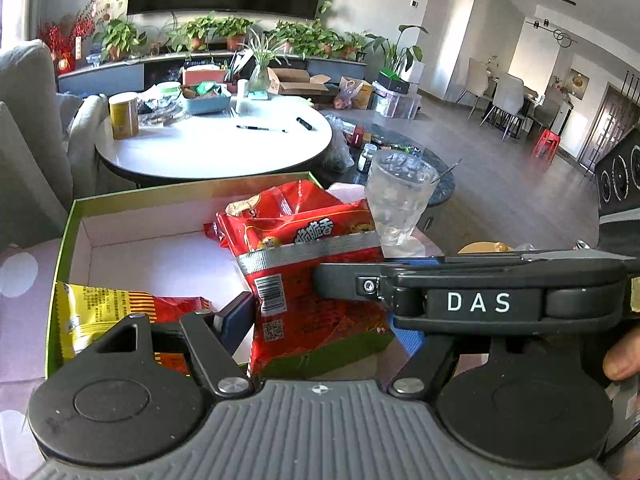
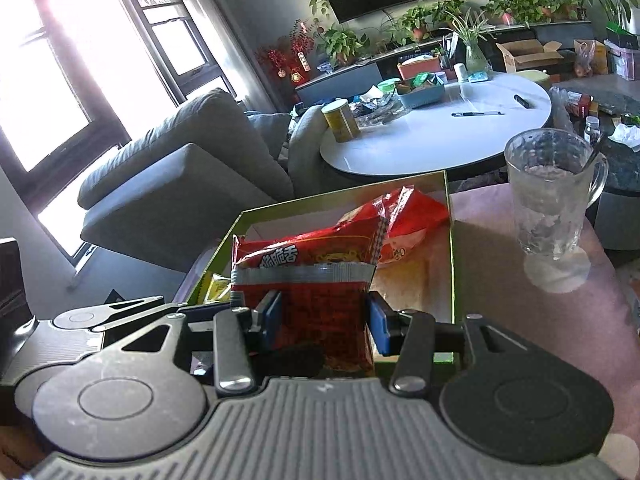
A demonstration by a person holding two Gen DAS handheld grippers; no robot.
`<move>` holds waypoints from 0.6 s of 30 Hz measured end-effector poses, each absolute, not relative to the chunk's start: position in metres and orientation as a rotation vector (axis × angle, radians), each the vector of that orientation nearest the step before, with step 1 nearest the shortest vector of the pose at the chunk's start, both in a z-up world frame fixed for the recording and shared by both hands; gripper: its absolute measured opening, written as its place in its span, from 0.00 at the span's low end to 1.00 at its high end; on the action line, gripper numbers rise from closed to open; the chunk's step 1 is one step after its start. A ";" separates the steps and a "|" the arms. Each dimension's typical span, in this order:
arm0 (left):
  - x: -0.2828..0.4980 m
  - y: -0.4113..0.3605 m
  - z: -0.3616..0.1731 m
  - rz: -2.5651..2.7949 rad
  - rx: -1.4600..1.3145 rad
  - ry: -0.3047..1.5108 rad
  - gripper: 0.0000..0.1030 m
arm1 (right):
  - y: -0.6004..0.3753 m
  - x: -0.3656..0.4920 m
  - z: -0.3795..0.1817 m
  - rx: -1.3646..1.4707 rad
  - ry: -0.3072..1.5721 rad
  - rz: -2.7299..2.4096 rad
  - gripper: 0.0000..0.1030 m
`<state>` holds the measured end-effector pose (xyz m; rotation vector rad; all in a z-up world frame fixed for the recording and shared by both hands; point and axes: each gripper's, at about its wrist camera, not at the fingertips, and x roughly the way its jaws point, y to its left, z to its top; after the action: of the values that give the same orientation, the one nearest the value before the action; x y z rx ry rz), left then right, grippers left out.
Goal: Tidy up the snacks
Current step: 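Carry the red bag into the green box and open the right gripper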
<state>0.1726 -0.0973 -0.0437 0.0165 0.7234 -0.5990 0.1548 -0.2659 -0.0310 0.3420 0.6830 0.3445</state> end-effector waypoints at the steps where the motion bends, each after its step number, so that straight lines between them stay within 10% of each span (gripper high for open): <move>1: 0.175 -0.098 -0.046 -0.598 0.018 0.729 0.67 | -0.266 0.156 -0.033 0.343 0.686 0.343 0.45; 18: 0.189 -0.107 -0.067 -0.602 0.002 0.802 0.68 | -0.276 0.172 -0.055 0.372 0.733 0.299 0.46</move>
<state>0.1894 -0.1067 -0.0665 0.0018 0.8016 -0.6019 0.1716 -0.2763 -0.0552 0.3723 0.7329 0.2989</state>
